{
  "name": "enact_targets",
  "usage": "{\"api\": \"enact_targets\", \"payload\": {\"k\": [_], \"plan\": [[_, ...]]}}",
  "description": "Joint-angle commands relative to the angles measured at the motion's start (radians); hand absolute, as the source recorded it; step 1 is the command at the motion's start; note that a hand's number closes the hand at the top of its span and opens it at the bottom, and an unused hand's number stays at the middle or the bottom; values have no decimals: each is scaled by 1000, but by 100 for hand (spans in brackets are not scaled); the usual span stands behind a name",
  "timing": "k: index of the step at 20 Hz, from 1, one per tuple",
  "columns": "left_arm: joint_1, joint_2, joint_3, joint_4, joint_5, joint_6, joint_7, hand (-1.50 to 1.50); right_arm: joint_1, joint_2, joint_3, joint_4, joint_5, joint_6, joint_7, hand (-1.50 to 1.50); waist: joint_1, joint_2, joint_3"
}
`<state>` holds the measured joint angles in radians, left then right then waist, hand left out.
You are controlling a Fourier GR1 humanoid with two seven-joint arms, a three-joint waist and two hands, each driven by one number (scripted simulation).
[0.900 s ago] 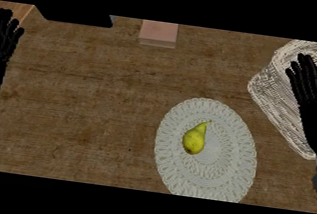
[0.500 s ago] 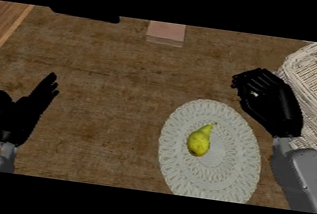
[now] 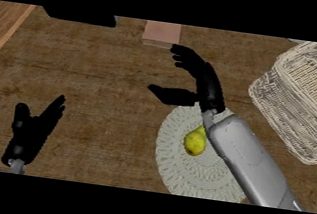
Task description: Pick the pear from the placemat and place it in the basket
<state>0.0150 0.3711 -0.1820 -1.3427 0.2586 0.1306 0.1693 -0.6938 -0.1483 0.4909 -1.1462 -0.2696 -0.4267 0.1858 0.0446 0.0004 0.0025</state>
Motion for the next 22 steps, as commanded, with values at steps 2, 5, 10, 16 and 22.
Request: {"api": "enact_targets", "payload": {"k": [2, 5, 10, 16, 22], "plan": [[45, -9, -24, -7, 2, 9, 66, 0, -149, -188, 120, 149, 189, 23, 247, -150, -13, -9, -9], [45, -9, -16, 10, -7, 20, 62, 0, -291, -281, 144, 123, 200, 178, 429, -150, -38, -13, -8], [74, -11, -7, 4, -1, 9, 40, 0, -442, -443, 104, 86, 107, 530, 564, -150, -42, -7, -6], [85, -18, -17, -51, -25, 44, 72, 0, -524, -525, 46, 109, -108, 941, 701, -150, -38, -6, -4], [79, -17, 7, -10, -15, 6, 48, 0, -524, -536, 23, 139, -201, 1109, 795, -150, -41, -2, -4]]}}
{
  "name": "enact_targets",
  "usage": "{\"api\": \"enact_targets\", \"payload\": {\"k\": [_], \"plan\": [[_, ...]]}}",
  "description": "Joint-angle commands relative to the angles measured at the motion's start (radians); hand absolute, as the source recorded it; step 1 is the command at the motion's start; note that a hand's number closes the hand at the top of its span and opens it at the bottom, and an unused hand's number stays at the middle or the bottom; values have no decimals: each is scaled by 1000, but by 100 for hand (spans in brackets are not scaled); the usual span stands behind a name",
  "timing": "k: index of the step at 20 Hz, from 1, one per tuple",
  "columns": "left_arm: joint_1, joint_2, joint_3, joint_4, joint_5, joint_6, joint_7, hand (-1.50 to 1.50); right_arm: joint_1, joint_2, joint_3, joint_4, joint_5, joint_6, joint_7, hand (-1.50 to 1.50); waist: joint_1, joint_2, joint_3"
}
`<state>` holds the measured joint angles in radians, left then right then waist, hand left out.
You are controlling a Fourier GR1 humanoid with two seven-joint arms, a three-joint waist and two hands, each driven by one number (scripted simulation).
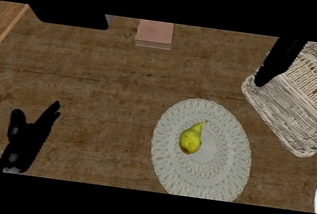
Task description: Pick the pear from the placemat and place it in the basket
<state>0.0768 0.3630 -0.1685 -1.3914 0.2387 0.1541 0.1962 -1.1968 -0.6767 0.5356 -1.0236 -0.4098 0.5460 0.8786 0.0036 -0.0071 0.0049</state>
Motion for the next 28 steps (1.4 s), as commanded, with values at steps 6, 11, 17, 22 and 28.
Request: {"api": "enact_targets", "payload": {"k": [6, 11, 17, 22, 28], "plan": [[36, -41, -19, 47, -20, -11, 2, 0, -8, -9, -25, 2, -63, 159, 101, -150, -2, 5, -6], [85, -33, 1, 8, -14, -21, 1, 0, 103, 42, -27, -89, -30, 39, 103, -150, -4, 2, -5], [117, -32, 7, -58, -26, -19, 24, 0, 185, 102, -45, -107, 80, -33, 38, -150, 6, 4, -5], [16, -21, 46, 39, -17, -66, 40, 0, 269, 191, -28, -116, 203, -109, -23, -150, -1, 8, -5], [24, -84, 19, 66, -62, -35, 9, 0, 358, 251, 13, -143, 282, -108, 2, -150, -4, 8, -6]]}}
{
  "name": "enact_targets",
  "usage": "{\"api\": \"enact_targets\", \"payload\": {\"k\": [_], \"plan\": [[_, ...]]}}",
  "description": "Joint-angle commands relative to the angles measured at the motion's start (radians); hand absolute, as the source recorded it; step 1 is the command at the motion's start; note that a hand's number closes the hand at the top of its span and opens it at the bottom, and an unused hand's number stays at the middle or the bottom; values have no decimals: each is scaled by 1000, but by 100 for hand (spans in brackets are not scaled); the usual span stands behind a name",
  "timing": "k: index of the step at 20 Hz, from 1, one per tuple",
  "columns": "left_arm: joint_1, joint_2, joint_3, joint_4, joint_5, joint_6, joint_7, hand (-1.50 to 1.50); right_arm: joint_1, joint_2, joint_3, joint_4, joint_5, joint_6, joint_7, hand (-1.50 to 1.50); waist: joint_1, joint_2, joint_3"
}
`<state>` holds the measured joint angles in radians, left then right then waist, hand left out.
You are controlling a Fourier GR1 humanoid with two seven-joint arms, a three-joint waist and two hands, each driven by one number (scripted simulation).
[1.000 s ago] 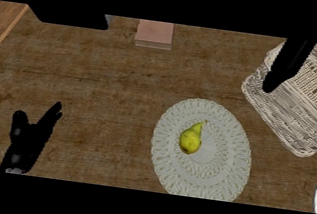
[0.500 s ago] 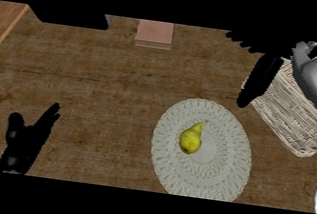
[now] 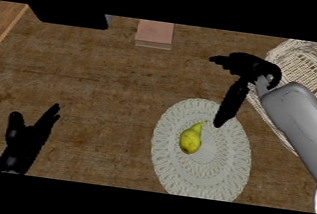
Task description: Pick the pear from the placemat and place it in the basket
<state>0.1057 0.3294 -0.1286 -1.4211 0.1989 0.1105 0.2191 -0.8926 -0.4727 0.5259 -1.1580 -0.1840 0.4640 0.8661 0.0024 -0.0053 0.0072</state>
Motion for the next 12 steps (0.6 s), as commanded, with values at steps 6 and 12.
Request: {"api": "enact_targets", "payload": {"k": [6, 12], "plan": [[11, -2, 25, 7, -1, -25, 71, 0, 143, 68, -7, 15, 160, -22, -72, -150, 5, 7, -7], [-27, -18, 44, 49, -29, -35, 60, 0, 163, 103, -64, -23, 212, -7, -47, -150, 2, 6, -7]]}}
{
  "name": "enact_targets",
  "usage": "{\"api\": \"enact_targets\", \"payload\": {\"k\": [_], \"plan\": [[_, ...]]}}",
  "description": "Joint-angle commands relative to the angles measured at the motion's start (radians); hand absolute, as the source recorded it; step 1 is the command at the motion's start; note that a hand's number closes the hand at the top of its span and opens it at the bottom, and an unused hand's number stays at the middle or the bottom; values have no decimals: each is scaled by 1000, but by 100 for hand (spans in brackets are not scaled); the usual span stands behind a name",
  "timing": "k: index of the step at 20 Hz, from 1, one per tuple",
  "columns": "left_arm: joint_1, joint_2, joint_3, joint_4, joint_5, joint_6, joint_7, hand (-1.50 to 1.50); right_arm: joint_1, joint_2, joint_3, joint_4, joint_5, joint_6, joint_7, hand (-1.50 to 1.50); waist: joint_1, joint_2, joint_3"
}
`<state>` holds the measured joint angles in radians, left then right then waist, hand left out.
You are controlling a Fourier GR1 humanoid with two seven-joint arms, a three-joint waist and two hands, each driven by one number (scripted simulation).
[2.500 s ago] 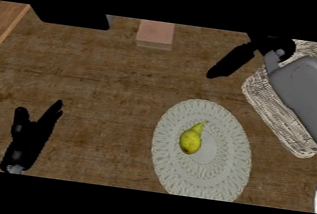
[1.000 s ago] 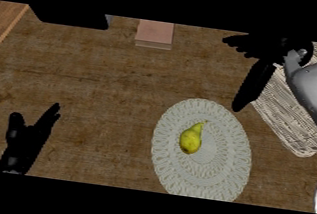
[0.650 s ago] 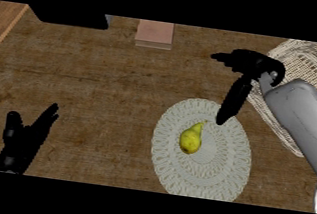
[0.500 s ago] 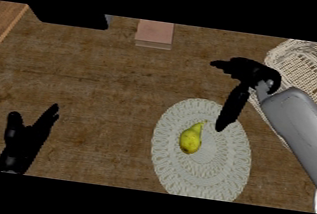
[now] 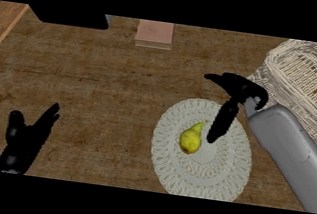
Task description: Pick the pear from the placemat and place it in the basket
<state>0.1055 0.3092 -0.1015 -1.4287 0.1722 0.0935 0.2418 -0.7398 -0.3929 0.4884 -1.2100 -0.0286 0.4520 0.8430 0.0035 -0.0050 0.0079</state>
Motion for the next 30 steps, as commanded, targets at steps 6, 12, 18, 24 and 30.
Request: {"api": "enact_targets", "payload": {"k": [6, 12, 18, 24, 30], "plan": [[45, -20, 17, 22, -9, -37, 3, 0, 58, 72, -49, -33, 107, 6, 9, -150, 0, 4, -8], [12, -24, 32, 41, -10, -61, 16, 0, 69, 168, -27, 126, 247, -81, -137, -150, 8, 7, -8], [44, -24, 38, -23, -22, -58, 48, 0, 72, 171, -45, 220, 284, -14, -193, -150, 11, 7, -7], [35, -82, 9, -35, -68, -6, 92, 0, 170, 191, -27, 73, 301, 38, -53, -150, -4, 3, -8], [28, -41, 74, 6, -43, -91, 30, 0, 133, 230, -84, 204, 377, 24, -166, -150, 4, 6, -8]]}}
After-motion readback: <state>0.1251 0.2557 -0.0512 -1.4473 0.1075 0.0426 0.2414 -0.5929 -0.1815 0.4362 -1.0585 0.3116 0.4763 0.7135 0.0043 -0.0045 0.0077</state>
